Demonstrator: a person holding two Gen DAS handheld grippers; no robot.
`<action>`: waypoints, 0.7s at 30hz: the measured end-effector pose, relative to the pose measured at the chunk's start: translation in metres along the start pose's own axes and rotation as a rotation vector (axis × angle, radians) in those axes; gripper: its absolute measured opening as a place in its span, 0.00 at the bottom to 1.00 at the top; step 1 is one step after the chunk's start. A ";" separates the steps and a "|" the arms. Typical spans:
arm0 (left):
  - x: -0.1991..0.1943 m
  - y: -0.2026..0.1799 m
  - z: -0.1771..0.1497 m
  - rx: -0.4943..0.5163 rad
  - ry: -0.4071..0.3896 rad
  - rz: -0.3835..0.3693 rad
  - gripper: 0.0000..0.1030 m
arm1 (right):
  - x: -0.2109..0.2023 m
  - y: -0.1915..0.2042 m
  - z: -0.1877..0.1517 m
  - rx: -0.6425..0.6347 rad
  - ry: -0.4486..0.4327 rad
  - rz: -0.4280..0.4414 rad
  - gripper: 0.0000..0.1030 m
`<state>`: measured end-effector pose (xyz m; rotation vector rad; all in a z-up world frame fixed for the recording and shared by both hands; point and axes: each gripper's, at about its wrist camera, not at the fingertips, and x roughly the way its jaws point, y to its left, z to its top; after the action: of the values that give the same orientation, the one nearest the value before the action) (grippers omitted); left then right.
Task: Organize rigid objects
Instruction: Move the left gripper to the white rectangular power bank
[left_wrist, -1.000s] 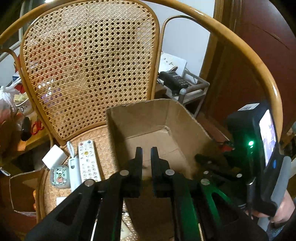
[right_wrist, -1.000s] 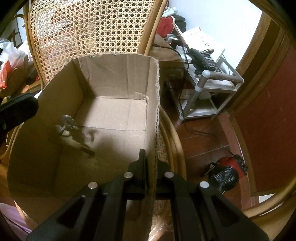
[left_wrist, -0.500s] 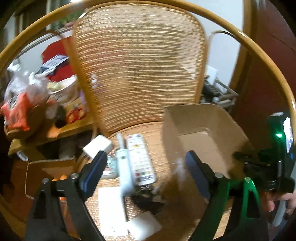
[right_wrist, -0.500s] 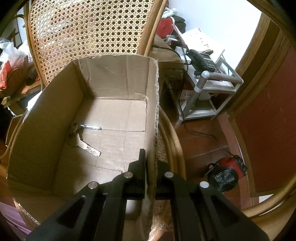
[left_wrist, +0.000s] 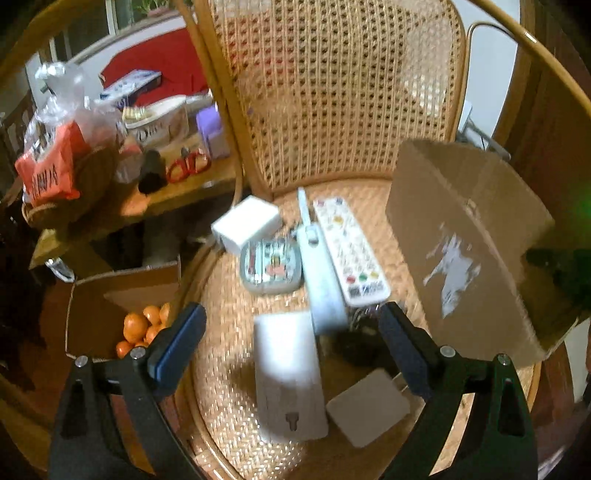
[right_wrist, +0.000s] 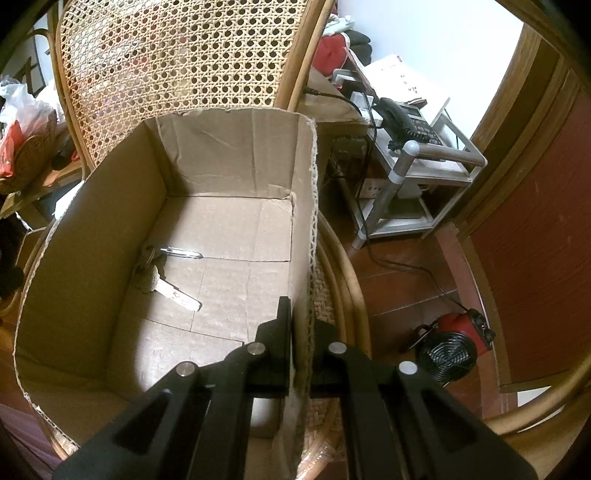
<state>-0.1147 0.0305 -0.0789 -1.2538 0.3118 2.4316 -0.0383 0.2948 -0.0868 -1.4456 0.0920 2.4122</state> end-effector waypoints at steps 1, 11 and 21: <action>0.003 0.001 -0.003 0.001 0.010 0.005 0.91 | 0.000 0.000 0.000 0.001 0.000 0.001 0.06; 0.034 0.017 -0.023 -0.023 0.133 0.051 0.91 | 0.002 0.000 0.000 0.000 0.001 -0.001 0.06; 0.056 0.024 -0.034 -0.064 0.196 -0.035 0.75 | 0.003 -0.001 -0.001 -0.009 0.000 0.002 0.06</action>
<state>-0.1297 0.0101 -0.1435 -1.5165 0.2652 2.3096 -0.0385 0.2960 -0.0897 -1.4504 0.0826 2.4173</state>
